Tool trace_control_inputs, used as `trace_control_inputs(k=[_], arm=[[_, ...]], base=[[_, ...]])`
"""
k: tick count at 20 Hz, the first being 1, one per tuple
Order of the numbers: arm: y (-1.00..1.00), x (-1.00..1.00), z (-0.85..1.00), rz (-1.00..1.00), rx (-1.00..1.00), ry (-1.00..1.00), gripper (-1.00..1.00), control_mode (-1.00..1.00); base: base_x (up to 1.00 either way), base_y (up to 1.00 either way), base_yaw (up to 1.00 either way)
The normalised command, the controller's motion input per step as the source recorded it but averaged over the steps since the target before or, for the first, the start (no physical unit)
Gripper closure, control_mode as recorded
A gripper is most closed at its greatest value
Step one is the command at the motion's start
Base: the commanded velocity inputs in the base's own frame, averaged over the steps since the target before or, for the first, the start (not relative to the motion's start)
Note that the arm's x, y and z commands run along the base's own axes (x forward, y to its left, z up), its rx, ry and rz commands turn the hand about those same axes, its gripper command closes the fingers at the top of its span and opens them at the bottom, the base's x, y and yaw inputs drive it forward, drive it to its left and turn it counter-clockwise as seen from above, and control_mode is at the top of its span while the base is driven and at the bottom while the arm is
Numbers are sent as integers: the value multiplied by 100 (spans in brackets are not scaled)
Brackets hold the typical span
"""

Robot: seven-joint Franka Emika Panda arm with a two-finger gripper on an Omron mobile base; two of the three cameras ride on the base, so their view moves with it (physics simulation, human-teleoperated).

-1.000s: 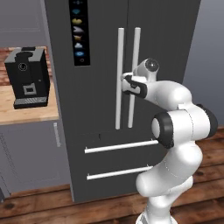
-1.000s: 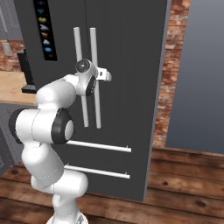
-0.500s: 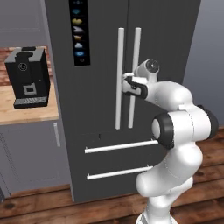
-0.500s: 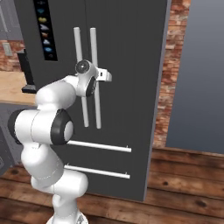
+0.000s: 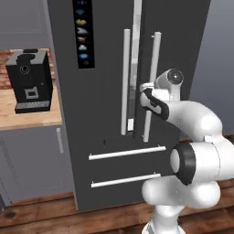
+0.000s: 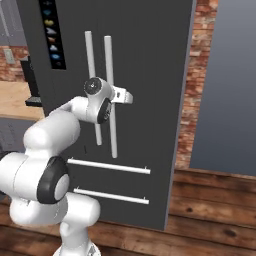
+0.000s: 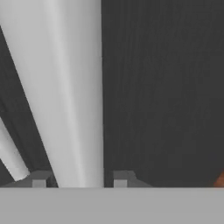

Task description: There is a bowl on the dining counter. Grab a lemon wedge from the fridge and place it in the bowl. Then get the liquor bottle and glass cup from the cabinet and place them next to the bowl.

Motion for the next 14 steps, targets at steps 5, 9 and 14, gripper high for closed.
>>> trace_control_inputs(k=[5,9,14], arm=[[-99,-100,23,-7,0,-1,100,-100],[-100,-100,22,-8,0,0,100,-100],[-98,-100,18,-8,0,0,100,-100]], base=[[0,0,0],[0,0,0],[0,0,0]])
